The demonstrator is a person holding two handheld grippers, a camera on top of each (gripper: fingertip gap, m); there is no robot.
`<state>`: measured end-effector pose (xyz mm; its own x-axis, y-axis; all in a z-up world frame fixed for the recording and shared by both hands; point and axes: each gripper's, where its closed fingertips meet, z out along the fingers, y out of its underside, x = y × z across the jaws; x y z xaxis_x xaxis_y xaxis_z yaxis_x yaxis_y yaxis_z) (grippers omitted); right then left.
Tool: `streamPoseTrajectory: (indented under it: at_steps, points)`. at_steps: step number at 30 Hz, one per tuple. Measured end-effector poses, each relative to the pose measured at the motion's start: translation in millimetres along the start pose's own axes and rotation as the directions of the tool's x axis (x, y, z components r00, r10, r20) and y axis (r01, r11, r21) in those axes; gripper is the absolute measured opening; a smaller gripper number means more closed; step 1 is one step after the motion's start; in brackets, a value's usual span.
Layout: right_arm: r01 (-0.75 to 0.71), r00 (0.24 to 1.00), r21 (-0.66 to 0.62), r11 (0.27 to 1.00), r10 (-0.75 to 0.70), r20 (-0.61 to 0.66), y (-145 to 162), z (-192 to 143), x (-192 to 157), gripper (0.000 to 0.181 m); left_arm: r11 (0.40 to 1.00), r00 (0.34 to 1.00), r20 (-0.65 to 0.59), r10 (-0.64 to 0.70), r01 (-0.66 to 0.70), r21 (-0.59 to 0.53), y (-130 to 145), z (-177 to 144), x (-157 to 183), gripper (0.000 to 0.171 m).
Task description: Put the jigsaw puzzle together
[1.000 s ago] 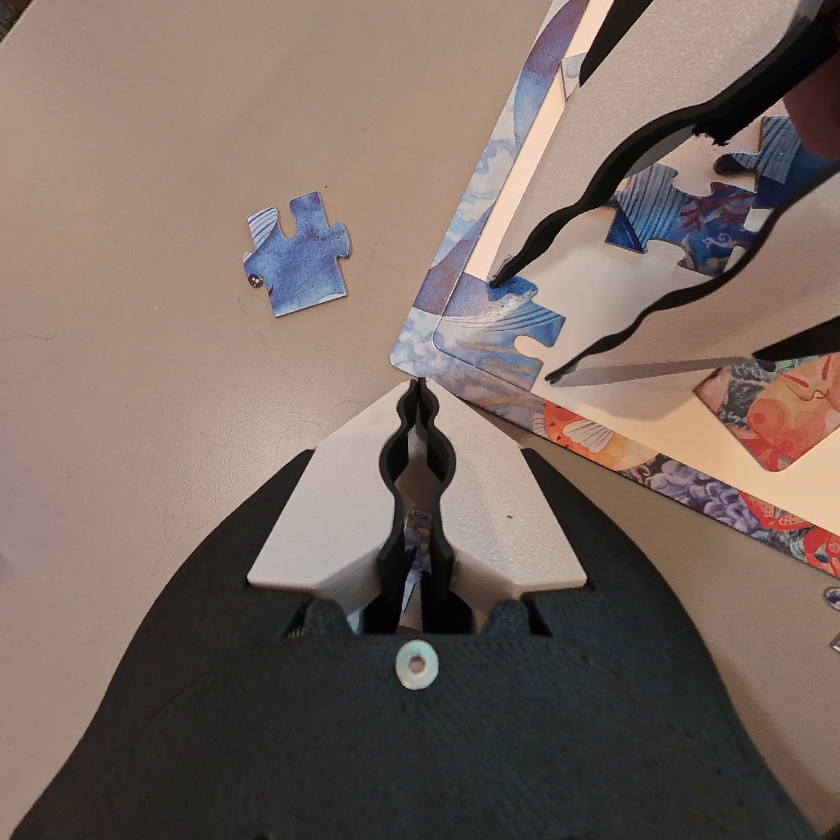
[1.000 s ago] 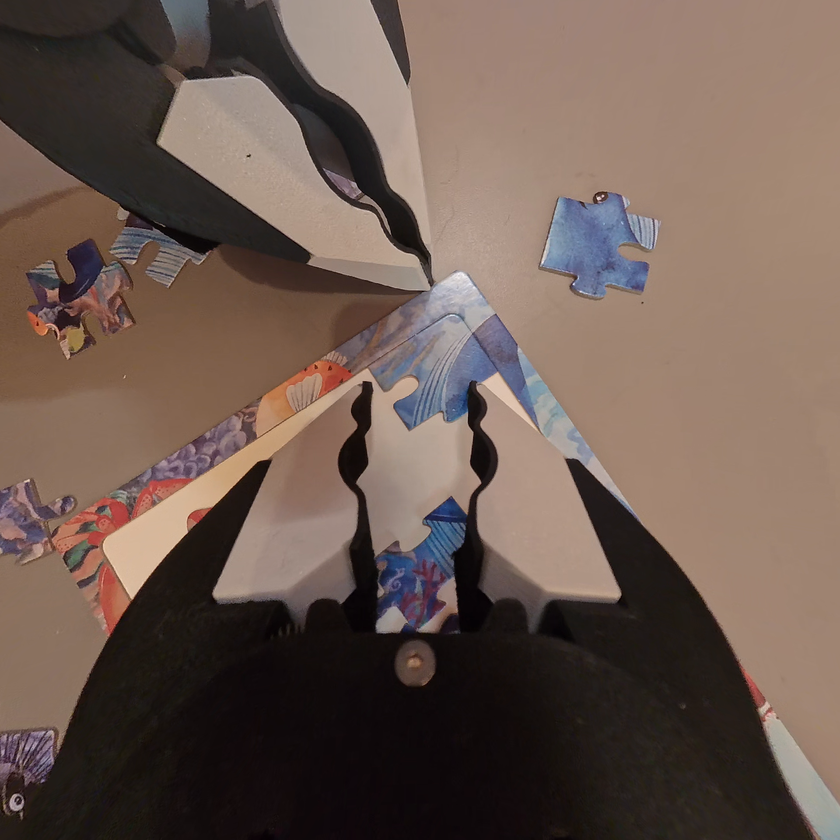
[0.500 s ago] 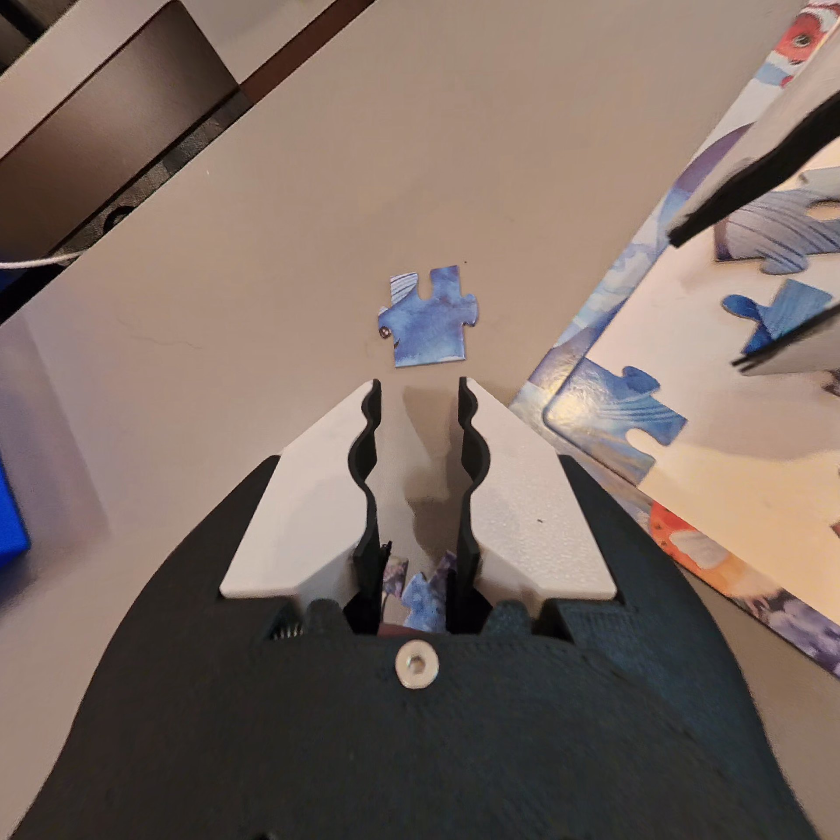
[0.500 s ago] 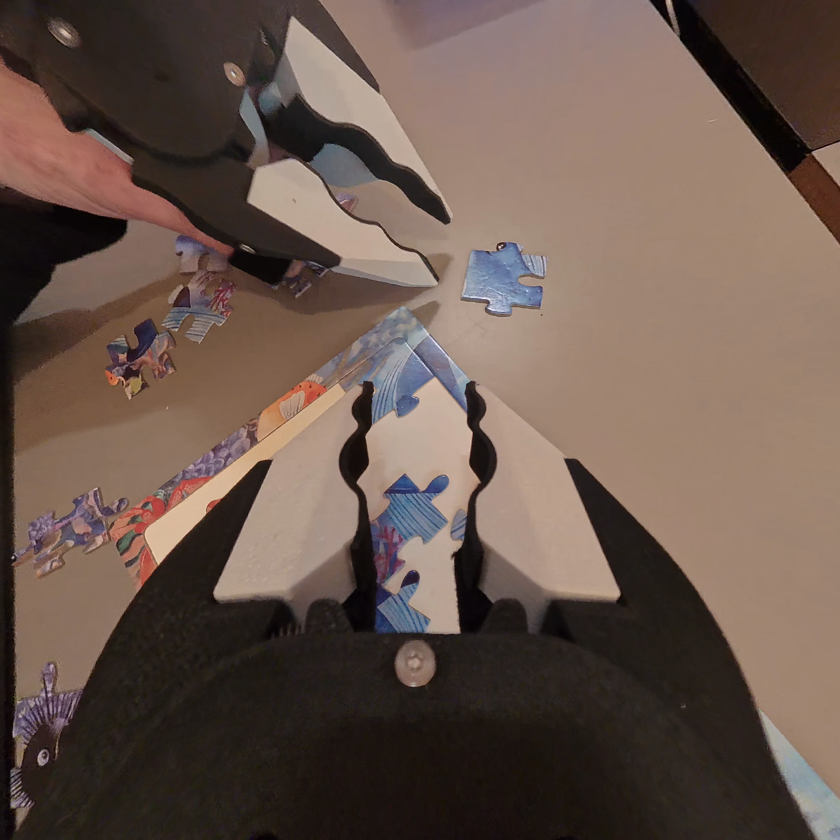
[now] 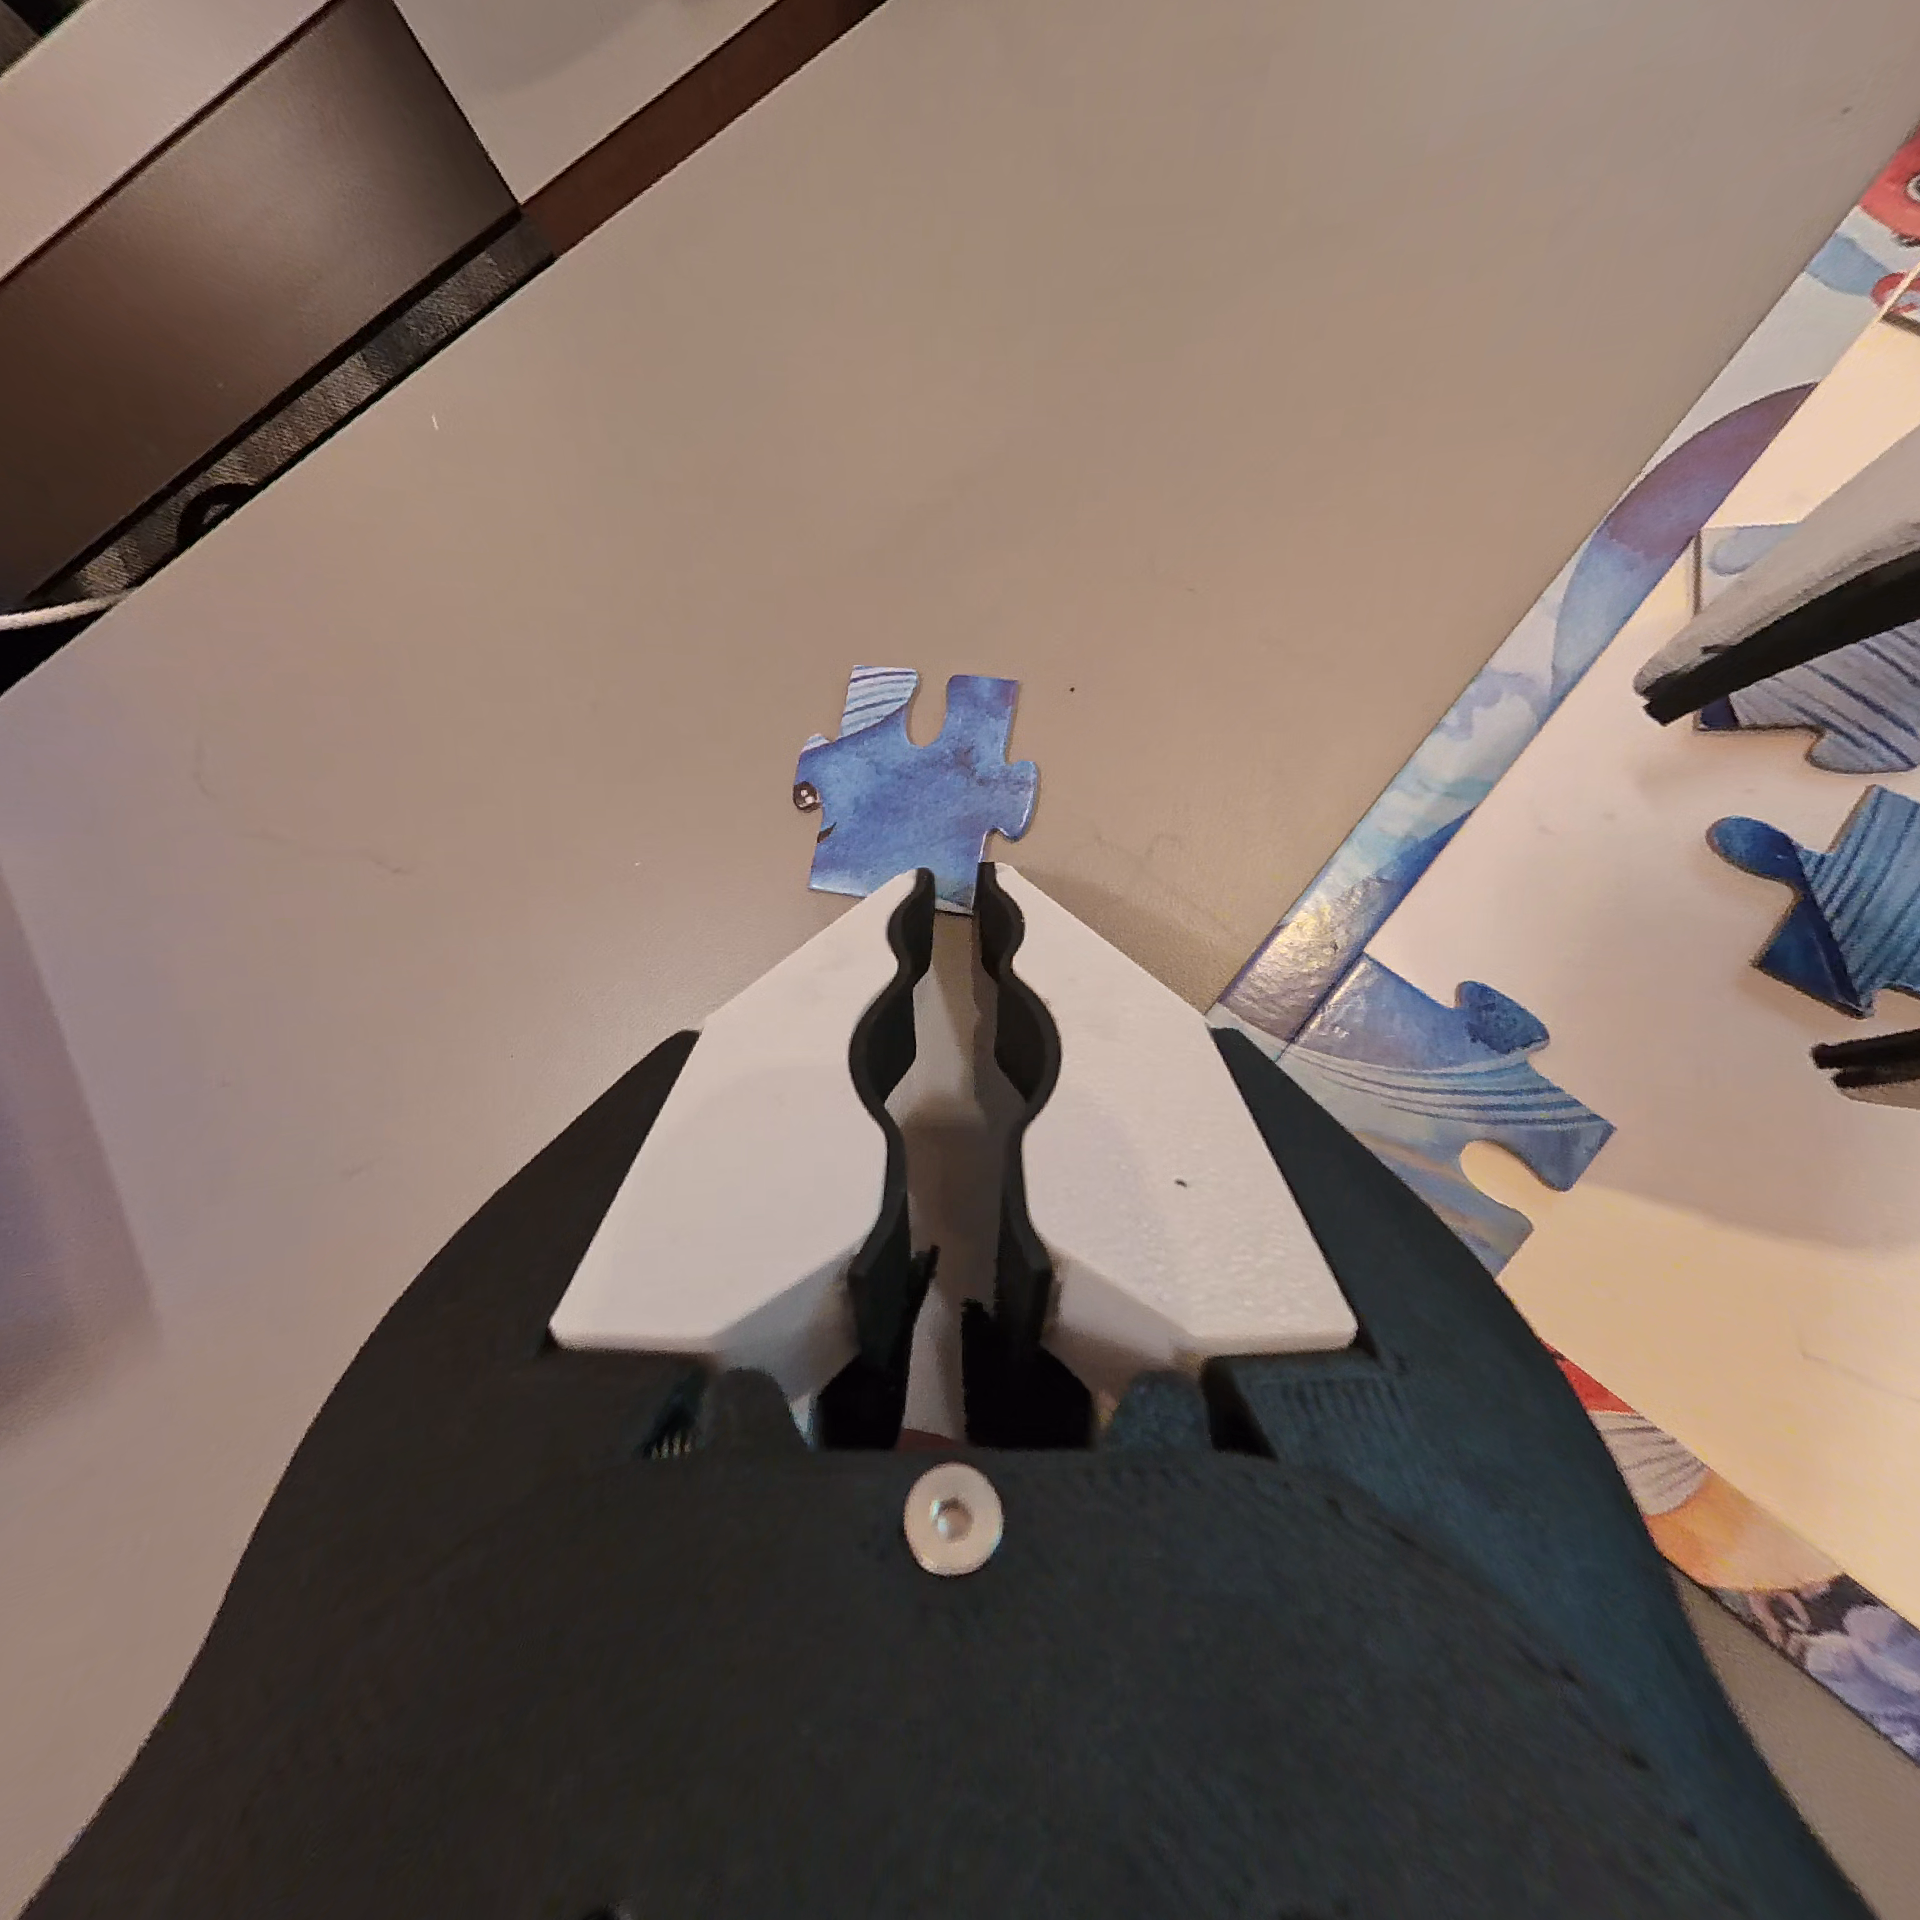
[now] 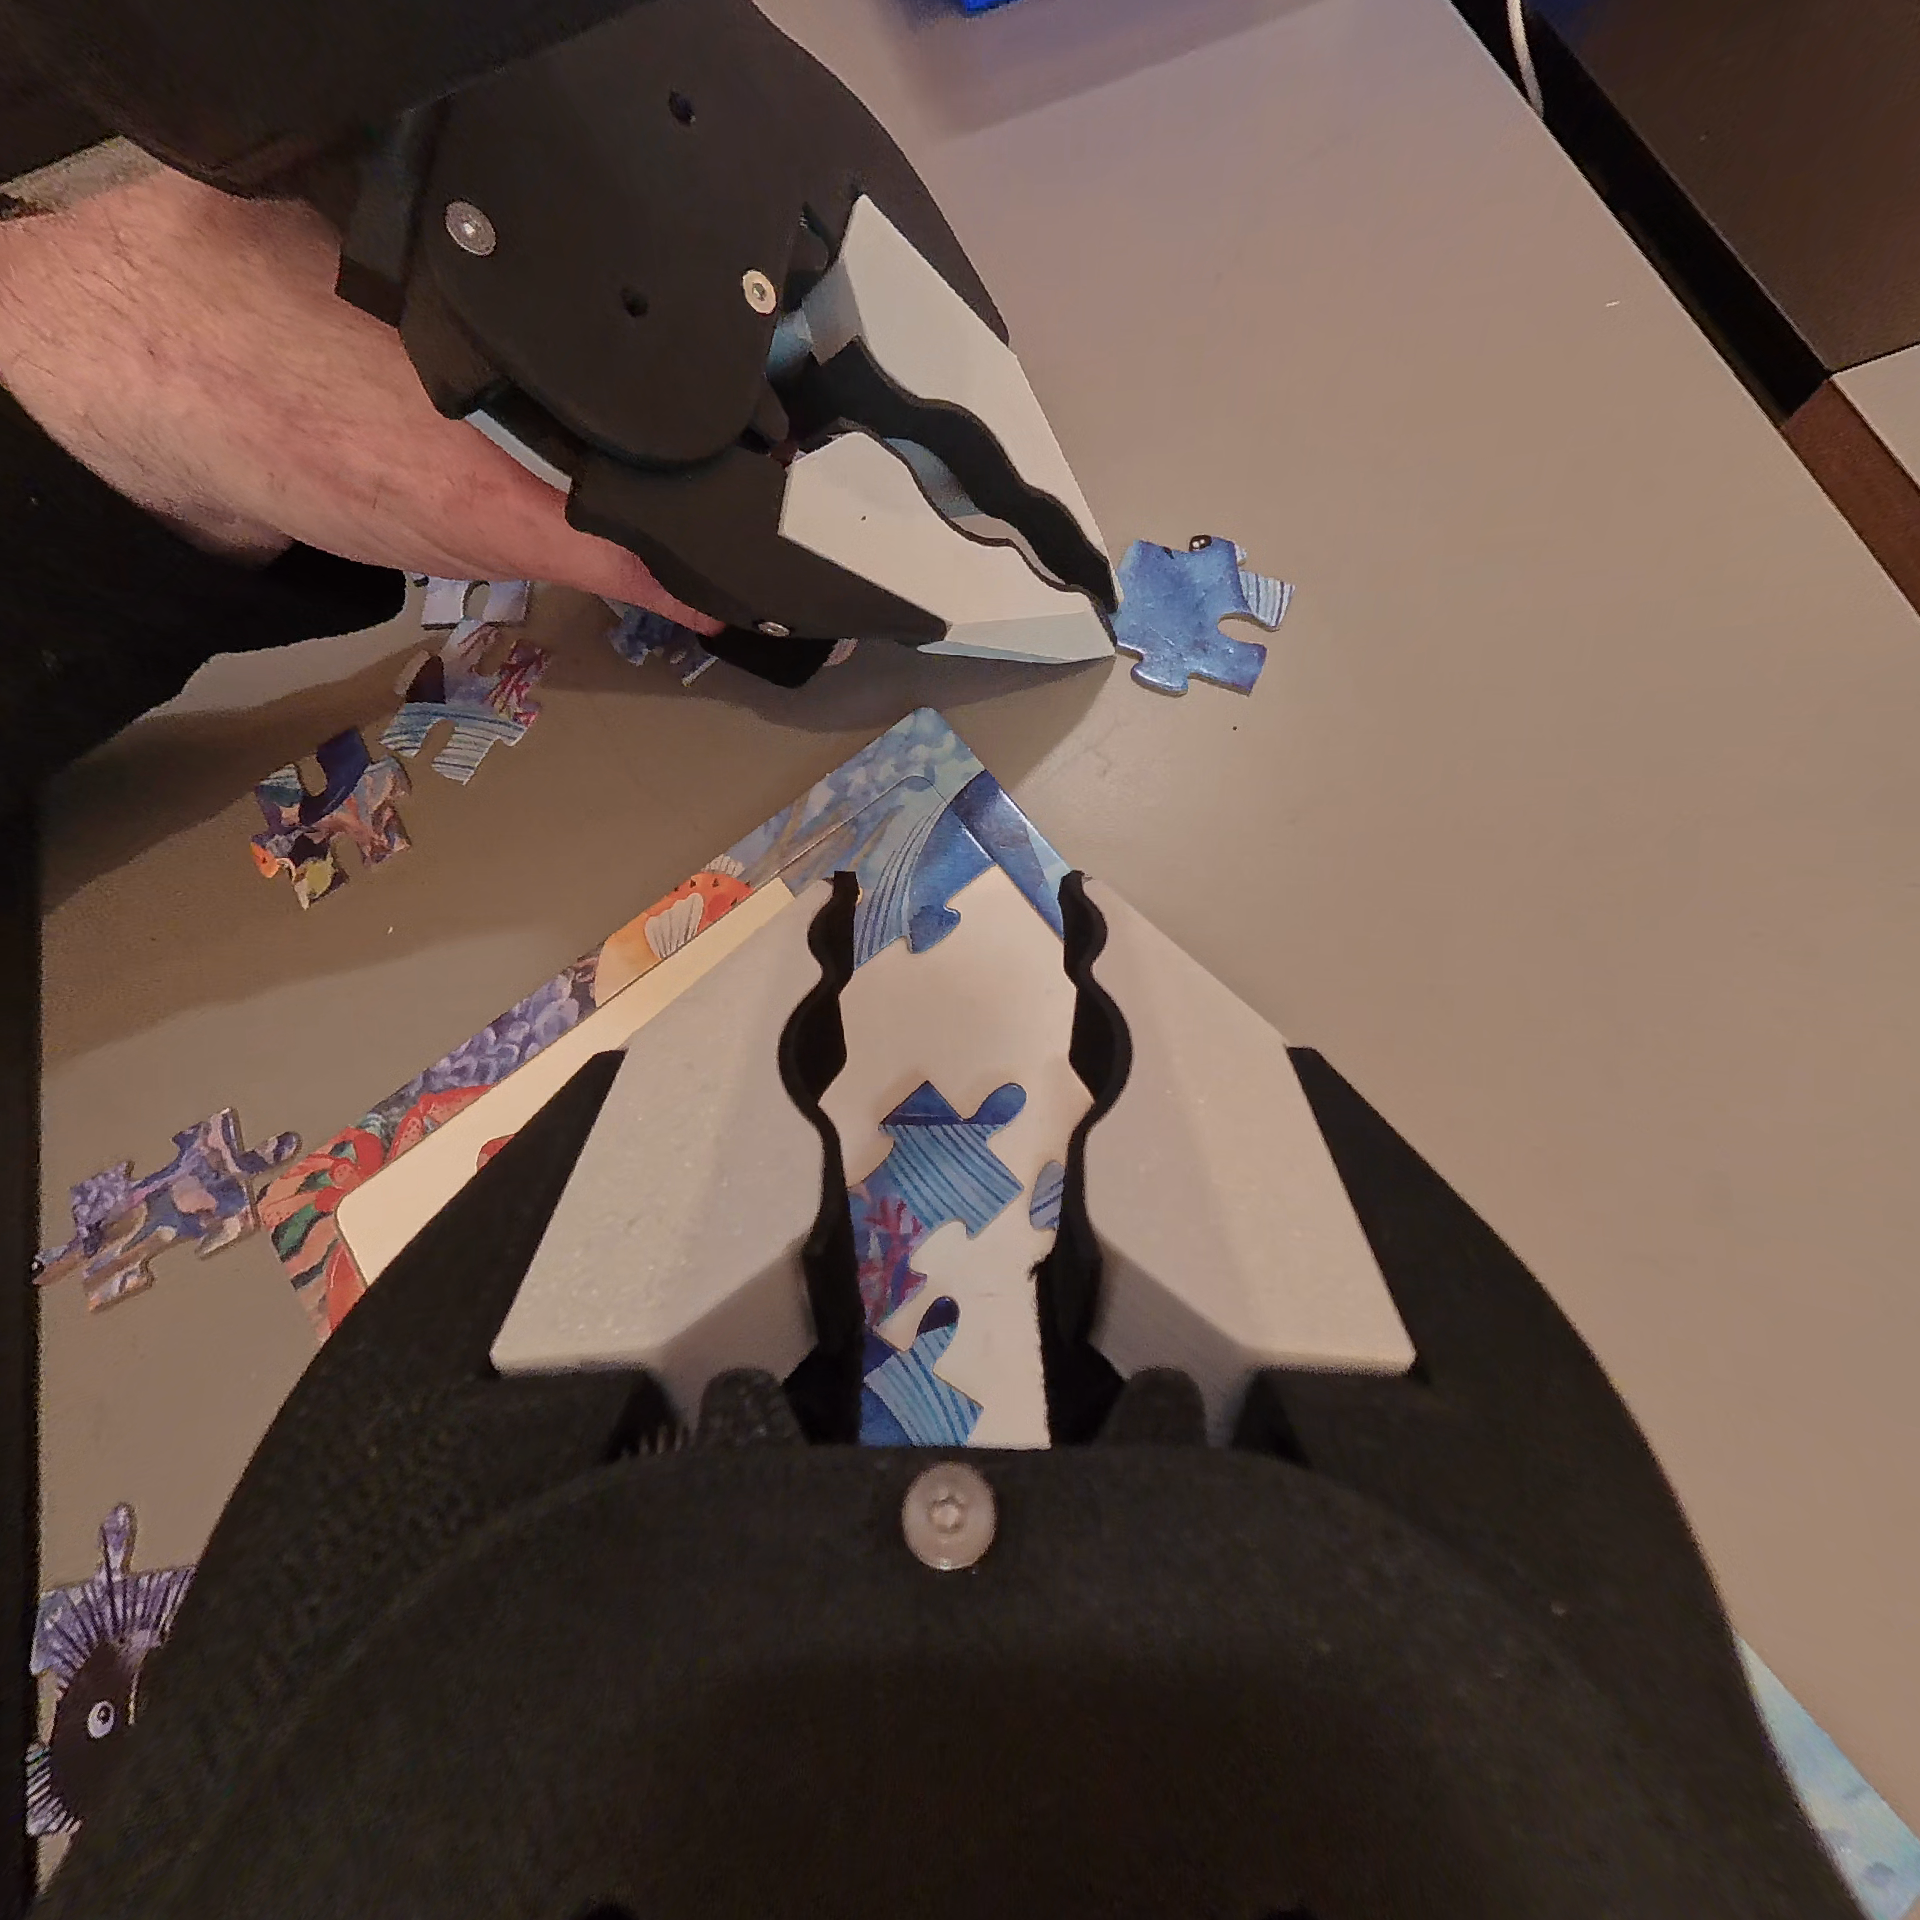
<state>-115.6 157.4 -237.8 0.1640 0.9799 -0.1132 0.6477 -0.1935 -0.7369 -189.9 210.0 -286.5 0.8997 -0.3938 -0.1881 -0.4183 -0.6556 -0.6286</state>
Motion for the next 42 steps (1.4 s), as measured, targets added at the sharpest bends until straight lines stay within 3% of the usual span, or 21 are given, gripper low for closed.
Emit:
streamPoseTrajectory:
  at_steps: [12, 15, 16, 18, 21, 29, 33, 35, 40, 42]
  points:
    - [-0.01, 1.0, 0.003, 1.0, 0.01, -0.002, 1.0, -5.1, 5.0, 0.038, 0.999, 0.997, -0.066, 0.036, -0.038, -0.03, 8.4, -8.0, 9.5, 0.0]
    - [-0.011, 1.0, 0.001, 1.0, 0.011, 0.002, 1.6, -5.7, 5.4, 0.038, 0.999, 0.999, -0.002, 0.039, -0.039, -0.033, 11.8, -12.6, -3.7, 0.0]
    - [-0.011, 1.0, 0.002, 1.0, 0.011, 0.002, 1.7, -5.8, 5.5, 0.038, 1.0, 0.999, 0.027, 0.025, -0.025, -0.009, 8.1, -13.3, -10.4, 0.004]
    - [-0.011, 1.0, 0.004, 1.0, 0.011, 0.006, 1.2, -5.7, 4.7, 0.038, 1.0, 1.0, 0.02, -0.015, 0.014, 0.018, 1.3, -11.1, -13.0, 0.031]
    - [-0.004, 1.0, 0.001, 1.0, 0.004, 0.008, 1.2, -5.3, 3.0, 0.038, 1.0, 1.0, 0.031, 0.001, -0.002, 0.01, -3.7, -0.3, -11.3, 0.049]
    - [0.004, 1.0, 0.007, 1.0, -0.004, 0.012, -1.0, -7.3, 0.6, 0.037, 0.998, 0.997, -0.058, -0.056, 0.058, 0.032, -10.7, 8.2, 0.4, 0.023]
    - [0.004, 1.0, 0.009, 1.0, -0.004, 0.011, -1.4, -8.5, 0.8, 0.037, 0.999, 0.999, -0.035, -0.02, 0.021, 0.025, -11.4, 8.5, 1.6, 0.014]
    - [0.003, 1.0, 0.012, 1.0, -0.003, 0.01, -1.9, -9.7, 1.6, 0.037, 0.999, 0.999, -0.023, -0.026, 0.026, 0.03, -11.7, 7.7, -2.8, 0.021]
    - [-0.004, 1.0, 0.02, 1.0, 0.004, 0.017, -3.0, -11.4, 2.3, 0.037, 0.991, 0.989, -0.081, -0.124, 0.127, 0.032, -10.5, 8.1, -7.4, 0.062]
    - [-0.003, 1.0, 0.019, 1.0, 0.003, 0.021, -2.9, -11.1, 1.5, 0.037, 0.989, 0.985, -0.104, -0.139, 0.143, 0.029, -9.1, 11.0, -4.3, 0.06]
